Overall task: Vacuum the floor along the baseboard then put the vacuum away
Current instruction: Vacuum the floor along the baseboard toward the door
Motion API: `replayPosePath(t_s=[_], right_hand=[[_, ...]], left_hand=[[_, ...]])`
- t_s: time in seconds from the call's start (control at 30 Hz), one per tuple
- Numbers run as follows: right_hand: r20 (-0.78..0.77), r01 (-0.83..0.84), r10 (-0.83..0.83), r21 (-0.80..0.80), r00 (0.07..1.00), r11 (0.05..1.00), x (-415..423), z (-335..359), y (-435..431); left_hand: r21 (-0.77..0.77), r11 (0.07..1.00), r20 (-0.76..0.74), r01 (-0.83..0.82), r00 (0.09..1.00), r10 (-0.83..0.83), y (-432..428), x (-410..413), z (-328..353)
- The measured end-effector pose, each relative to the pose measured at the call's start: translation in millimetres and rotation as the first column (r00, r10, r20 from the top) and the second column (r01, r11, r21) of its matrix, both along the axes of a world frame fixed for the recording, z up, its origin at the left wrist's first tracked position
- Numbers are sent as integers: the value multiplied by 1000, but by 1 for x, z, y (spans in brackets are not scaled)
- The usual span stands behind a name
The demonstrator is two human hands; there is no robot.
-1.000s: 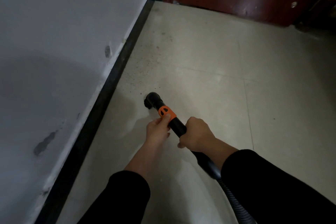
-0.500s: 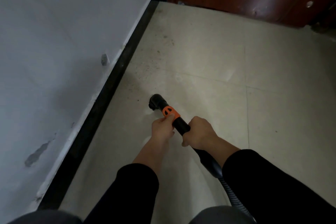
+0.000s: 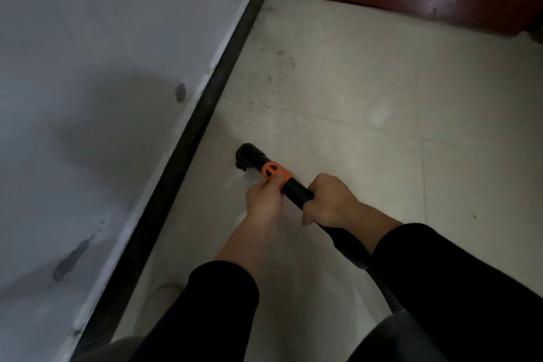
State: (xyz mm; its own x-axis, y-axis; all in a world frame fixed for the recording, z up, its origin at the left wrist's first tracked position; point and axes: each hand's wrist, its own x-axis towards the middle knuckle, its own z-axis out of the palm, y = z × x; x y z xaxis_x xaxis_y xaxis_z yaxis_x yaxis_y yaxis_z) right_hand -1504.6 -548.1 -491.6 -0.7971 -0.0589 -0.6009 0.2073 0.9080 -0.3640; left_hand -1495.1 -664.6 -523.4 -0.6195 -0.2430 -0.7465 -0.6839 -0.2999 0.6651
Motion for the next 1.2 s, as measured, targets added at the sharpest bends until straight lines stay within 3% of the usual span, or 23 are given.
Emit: replayPosePath(t_s=[0.53, 1.2], right_hand=[[56, 49, -41, -150, 998, 987, 0, -16, -37], [19, 35, -32, -195, 999, 980, 2, -32, -88]], left_hand=[[25, 991, 6, -131, 991, 131, -37, 2, -10], [-60, 989, -67, -134, 989, 130, -86, 6, -20]])
